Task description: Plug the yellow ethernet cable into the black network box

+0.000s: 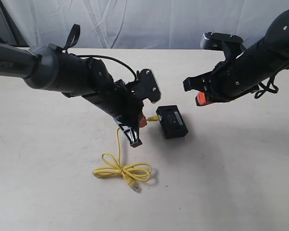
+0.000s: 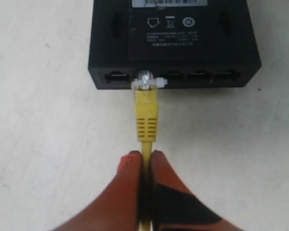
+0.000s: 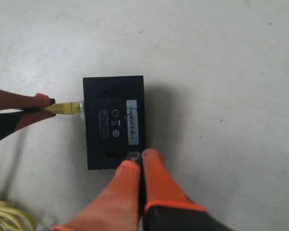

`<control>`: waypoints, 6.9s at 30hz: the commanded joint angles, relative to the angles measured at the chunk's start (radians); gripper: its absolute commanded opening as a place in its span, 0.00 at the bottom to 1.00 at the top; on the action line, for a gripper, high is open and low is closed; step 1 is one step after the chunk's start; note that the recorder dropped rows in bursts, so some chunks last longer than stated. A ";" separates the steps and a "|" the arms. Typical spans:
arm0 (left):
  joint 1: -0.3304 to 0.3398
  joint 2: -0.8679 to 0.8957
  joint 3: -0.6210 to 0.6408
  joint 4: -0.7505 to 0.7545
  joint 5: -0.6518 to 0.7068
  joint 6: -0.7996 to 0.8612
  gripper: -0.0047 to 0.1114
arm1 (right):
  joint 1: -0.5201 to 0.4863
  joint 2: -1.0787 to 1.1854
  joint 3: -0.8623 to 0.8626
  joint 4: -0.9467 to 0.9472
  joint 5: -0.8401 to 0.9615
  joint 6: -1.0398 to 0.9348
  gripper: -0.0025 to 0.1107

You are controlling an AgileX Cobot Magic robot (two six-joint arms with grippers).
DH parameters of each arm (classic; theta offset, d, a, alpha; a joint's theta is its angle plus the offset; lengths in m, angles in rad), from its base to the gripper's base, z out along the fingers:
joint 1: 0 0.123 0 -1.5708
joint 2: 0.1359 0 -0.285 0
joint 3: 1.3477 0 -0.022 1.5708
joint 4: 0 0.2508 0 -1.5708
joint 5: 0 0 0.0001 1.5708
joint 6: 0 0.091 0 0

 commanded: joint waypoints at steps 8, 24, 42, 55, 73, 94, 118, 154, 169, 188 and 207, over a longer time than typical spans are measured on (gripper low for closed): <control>-0.002 0.053 -0.059 -0.012 -0.125 0.000 0.04 | -0.005 -0.010 0.002 0.013 -0.014 -0.001 0.01; -0.002 0.106 -0.062 -0.009 -0.219 0.000 0.04 | -0.005 -0.010 0.002 0.026 -0.029 -0.003 0.01; -0.002 0.115 -0.081 0.055 -0.147 0.000 0.04 | -0.005 0.227 -0.158 0.052 -0.182 -0.005 0.01; 0.024 0.138 -0.195 0.028 -0.003 -0.004 0.04 | -0.006 0.369 -0.244 0.056 -0.178 -0.002 0.01; 0.036 0.175 -0.195 0.028 0.020 -0.004 0.04 | -0.006 0.395 -0.244 0.056 -0.187 0.024 0.01; 0.036 0.175 -0.195 0.028 0.032 -0.002 0.04 | 0.035 0.408 -0.244 0.083 -0.162 -0.122 0.01; 0.036 0.175 -0.195 0.037 0.060 0.004 0.04 | 0.035 0.408 -0.244 0.276 -0.172 -0.361 0.01; 0.036 0.171 -0.195 0.048 0.088 0.002 0.04 | -0.006 0.409 -0.244 0.277 -0.166 -0.234 0.01; 0.036 0.171 -0.195 0.048 0.088 0.002 0.04 | -0.006 0.362 -0.244 0.237 -0.143 -0.208 0.01; 0.036 0.132 -0.195 0.048 0.101 -0.004 0.43 | -0.006 0.362 -0.244 0.210 -0.135 -0.199 0.01; 0.148 0.034 -0.195 0.064 0.279 -0.212 0.42 | -0.006 0.281 -0.244 0.076 -0.015 -0.068 0.01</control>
